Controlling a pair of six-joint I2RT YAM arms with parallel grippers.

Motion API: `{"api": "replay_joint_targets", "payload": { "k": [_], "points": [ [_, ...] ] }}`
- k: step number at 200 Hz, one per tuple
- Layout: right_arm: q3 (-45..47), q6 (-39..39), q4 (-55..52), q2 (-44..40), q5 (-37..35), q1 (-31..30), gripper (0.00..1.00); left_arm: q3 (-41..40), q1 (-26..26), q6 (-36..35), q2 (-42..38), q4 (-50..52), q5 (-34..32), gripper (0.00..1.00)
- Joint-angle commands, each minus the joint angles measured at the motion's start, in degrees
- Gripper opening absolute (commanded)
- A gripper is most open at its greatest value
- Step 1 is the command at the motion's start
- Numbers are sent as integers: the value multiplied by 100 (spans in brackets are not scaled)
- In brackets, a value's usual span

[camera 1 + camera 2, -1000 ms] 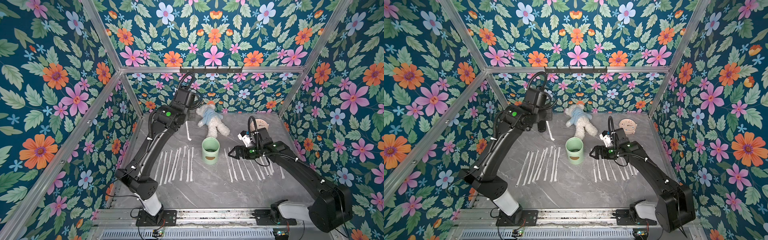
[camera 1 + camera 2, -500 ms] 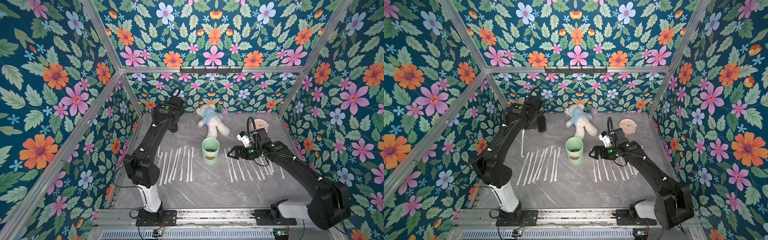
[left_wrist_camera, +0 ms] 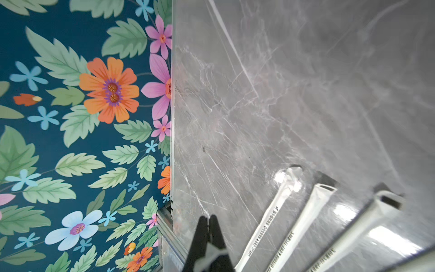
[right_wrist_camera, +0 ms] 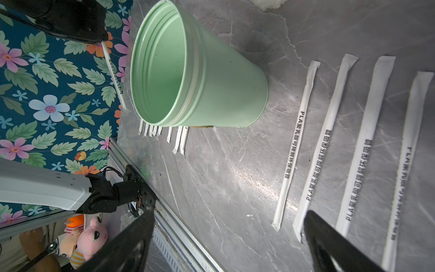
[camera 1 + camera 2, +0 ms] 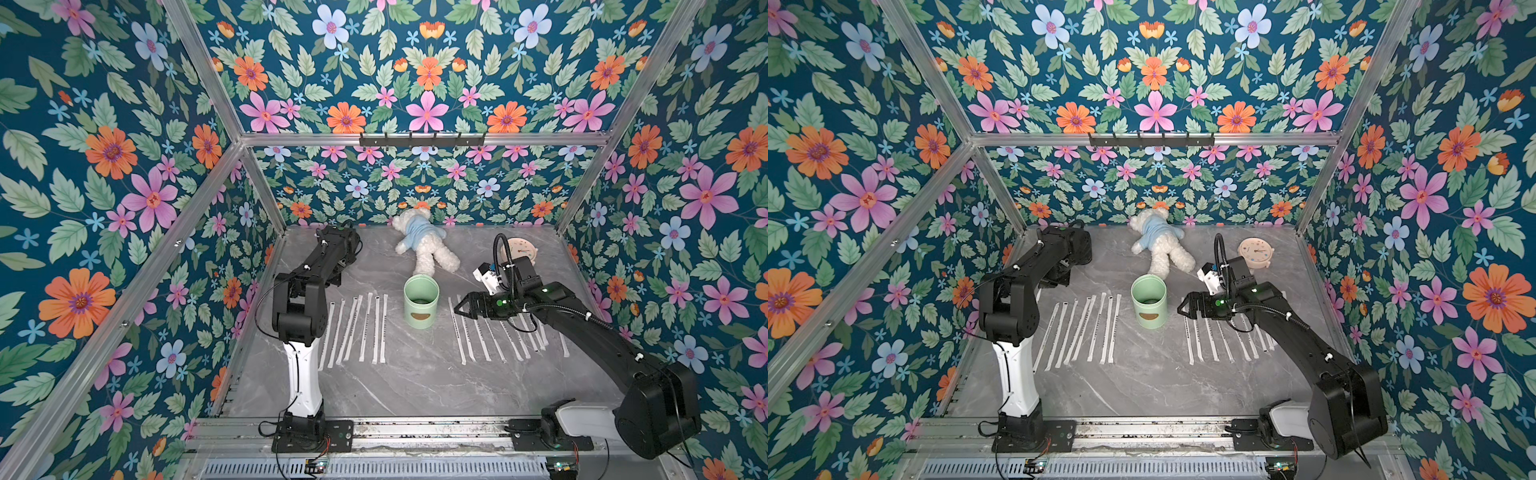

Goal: Take the straws out of the storage container
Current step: Place the straw at the center of the board.

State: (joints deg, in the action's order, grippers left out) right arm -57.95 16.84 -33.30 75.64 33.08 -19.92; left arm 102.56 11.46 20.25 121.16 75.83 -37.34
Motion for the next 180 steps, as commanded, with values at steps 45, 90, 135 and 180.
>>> {"api": "replay_joint_targets", "payload": {
  "k": [45, 90, 135, 180],
  "points": [
    [-187, -47, -117, 161, 137, -5, 99, -649, -241, -50, -48, -414, 65, 0],
    [-217, 12, -110, 201, 137, -10, 99, -1015, -281, -144, -107, -708, 113, 0],
    [-225, 52, -77, 294, 146, -6, 99, -1102, -302, -290, -94, -833, 57, 0],
    [-294, 43, -116, 377, 146, -12, 99, -1199, -311, -445, -138, -911, -80, 0]
  ]
}}
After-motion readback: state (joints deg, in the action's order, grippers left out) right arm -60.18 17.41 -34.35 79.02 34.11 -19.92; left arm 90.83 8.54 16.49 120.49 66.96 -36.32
